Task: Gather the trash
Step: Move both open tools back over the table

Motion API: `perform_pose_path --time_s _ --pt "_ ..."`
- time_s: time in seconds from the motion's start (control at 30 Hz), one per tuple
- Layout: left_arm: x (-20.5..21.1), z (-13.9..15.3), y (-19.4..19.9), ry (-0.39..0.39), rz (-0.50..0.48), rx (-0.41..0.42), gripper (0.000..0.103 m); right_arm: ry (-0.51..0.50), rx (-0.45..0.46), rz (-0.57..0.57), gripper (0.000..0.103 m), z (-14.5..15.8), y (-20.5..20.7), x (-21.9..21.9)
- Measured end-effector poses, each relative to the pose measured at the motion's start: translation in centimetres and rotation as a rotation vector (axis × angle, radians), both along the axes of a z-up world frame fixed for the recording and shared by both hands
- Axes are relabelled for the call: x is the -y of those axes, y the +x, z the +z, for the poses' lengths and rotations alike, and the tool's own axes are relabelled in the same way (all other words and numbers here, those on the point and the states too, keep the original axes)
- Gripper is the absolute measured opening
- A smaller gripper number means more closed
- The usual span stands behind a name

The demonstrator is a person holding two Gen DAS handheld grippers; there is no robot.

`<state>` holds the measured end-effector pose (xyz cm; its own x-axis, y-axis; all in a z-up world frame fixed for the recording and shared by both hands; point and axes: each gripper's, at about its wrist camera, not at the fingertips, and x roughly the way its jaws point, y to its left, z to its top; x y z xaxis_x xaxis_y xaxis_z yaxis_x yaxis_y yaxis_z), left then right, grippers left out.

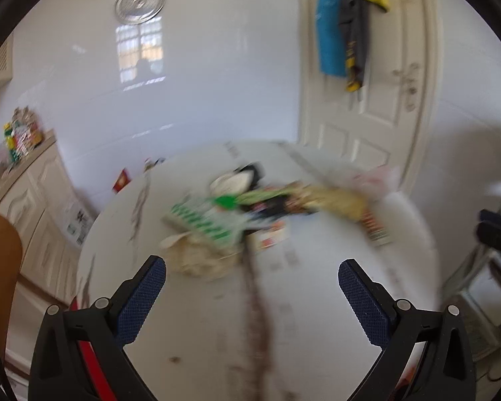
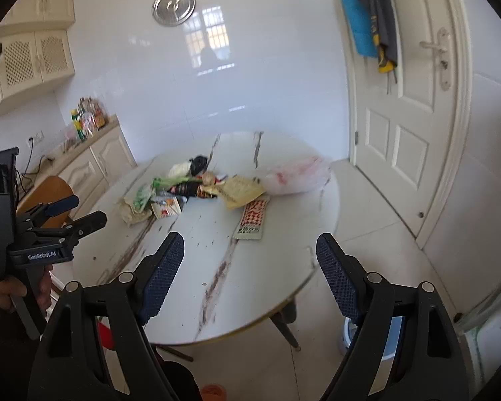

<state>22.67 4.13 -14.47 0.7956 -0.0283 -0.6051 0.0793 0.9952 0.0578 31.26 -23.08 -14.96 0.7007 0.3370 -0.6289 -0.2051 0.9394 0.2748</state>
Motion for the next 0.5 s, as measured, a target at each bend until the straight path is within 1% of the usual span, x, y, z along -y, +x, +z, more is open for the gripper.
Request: perform_pose_path --time_s 0.03,0.1,0.13,0.23,0.3,0.4,0.5 --pt "-0.4 0.1 1.4 0.009 0.01 -0.011 0.102 -0.005 -0.014 0.007 0.08 -0.5 0.3 -0.4" --pt "-1.5 -1.4 3.1 0.031 0.041 -0.055 0.102 -0.016 -0.031 0.009 0.084 -1.6 1.1 -0.8" --pt "-1.8 -1.5 4.6 0.032 0.045 -0.068 0.102 -0.023 -0.045 0.015 0.084 -2.2 1.9 -1.1" --pt "-2.6 -3.1 7.1 0.034 0.06 -0.125 0.102 -0.041 -0.08 0.03 0.084 -3.7 4.0 -1.6" --pt "-2.8 -3.5 8.7 0.039 0.064 -0.144 0.102 -0.07 -0.107 0.039 0.084 -4.8 5.6 -2.4" --pt "-2.5 -4.3 10.4 0.074 0.059 -0.159 0.102 -0.109 -0.138 0.054 0.083 -5.8 7.2 -3.4" --pt "-4.2 -4.1 12.7 0.083 0.053 -0.174 0.101 -0.158 -0.156 0.071 0.081 -6.7 9.0 -4.6"
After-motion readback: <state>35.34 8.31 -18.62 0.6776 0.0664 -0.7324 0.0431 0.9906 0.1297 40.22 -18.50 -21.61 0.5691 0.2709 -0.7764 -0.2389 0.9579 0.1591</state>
